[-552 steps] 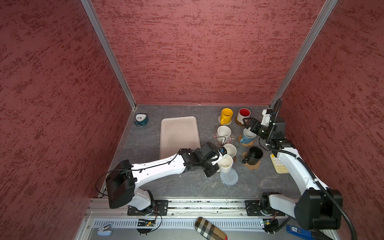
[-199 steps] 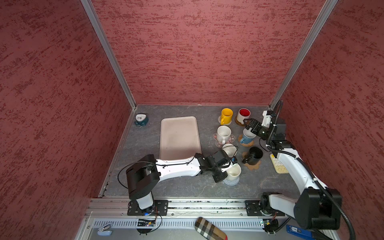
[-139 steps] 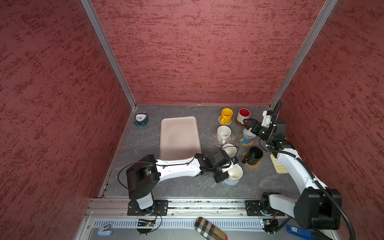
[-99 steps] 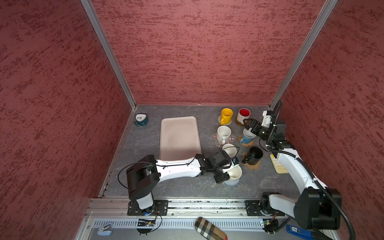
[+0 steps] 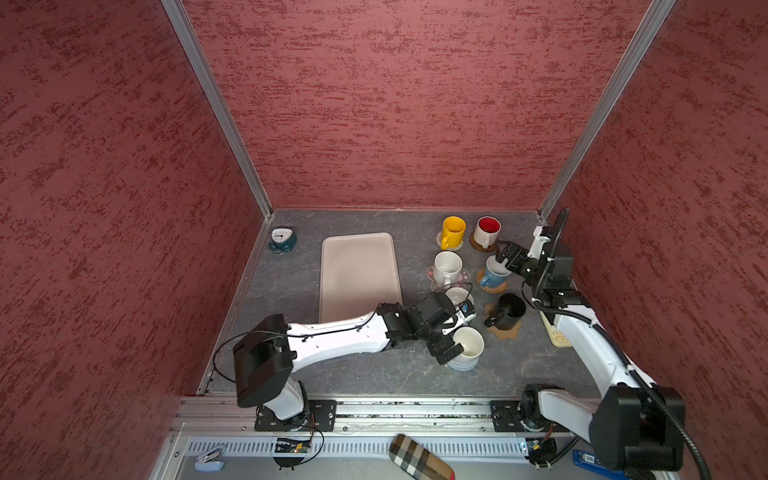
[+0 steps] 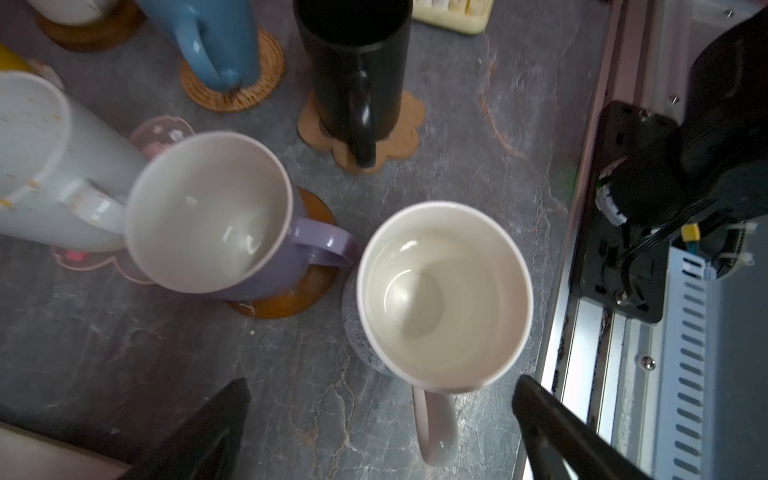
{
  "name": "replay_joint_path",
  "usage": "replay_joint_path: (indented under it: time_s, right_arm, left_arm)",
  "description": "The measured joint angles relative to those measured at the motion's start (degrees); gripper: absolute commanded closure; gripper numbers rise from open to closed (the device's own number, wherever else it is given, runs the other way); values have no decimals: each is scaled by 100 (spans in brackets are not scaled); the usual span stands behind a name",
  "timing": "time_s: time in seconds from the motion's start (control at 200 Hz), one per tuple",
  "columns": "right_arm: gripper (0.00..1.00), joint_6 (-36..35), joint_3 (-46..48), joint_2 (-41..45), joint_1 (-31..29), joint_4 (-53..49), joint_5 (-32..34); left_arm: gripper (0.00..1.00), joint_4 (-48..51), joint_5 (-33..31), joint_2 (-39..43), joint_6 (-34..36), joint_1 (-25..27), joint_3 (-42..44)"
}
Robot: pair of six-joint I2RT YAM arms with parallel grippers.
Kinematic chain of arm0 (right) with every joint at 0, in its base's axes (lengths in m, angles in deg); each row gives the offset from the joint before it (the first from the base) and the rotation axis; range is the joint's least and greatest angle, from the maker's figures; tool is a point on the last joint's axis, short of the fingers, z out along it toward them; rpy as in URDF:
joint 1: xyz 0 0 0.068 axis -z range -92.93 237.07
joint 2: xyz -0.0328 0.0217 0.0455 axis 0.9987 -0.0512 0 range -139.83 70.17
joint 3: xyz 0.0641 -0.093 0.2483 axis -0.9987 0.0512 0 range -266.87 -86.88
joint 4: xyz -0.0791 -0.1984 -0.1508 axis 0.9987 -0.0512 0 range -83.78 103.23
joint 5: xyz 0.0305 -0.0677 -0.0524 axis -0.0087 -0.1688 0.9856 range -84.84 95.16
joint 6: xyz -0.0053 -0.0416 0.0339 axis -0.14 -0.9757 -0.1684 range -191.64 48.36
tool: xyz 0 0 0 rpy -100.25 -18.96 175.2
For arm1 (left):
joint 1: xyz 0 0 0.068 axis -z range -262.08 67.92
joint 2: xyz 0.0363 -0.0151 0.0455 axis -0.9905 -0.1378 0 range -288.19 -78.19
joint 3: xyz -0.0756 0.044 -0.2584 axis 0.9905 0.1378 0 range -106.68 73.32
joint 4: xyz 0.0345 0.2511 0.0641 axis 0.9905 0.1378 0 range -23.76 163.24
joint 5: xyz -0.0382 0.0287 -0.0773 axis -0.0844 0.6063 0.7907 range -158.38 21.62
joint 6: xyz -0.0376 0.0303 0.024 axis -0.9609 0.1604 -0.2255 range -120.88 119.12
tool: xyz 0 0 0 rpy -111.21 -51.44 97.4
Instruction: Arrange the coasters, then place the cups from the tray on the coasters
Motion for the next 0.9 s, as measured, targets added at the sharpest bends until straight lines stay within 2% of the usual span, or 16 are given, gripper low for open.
replay_joint_path:
  time_s: [0.12,0.366,0.431,0.501,0.676,0.771,0.902]
  right_arm:
    - [1,-343,555,326,0,706,507]
    - [1,-1174,1456,361,0,2321,1263]
    - [1,-1392,1727,267,0,2765,1408]
    - [1,-1580,1996,140,0,3169,1508]
    - [1,-1906,2479,-271,2,4037,1635]
    - [1,-1971,2594,-505,2,4444,1668]
    - [1,-1998,2752,-844,4,4986,1681]
  left_arm:
    - [0,-203,-186,699,-138,-286,52]
    - [0,-721,-1134,2175,-610,-1276,649]
    - [1,-750,-1440,2441,-820,-1731,835]
    - [1,-629,-1622,2664,-1196,-2448,973]
    - [0,-275,-1362,3156,-2057,-4463,1412]
    - [0,-188,-1174,3375,-2199,-4992,1749]
    - [0,-192,-1023,3390,-2166,-5331,2098]
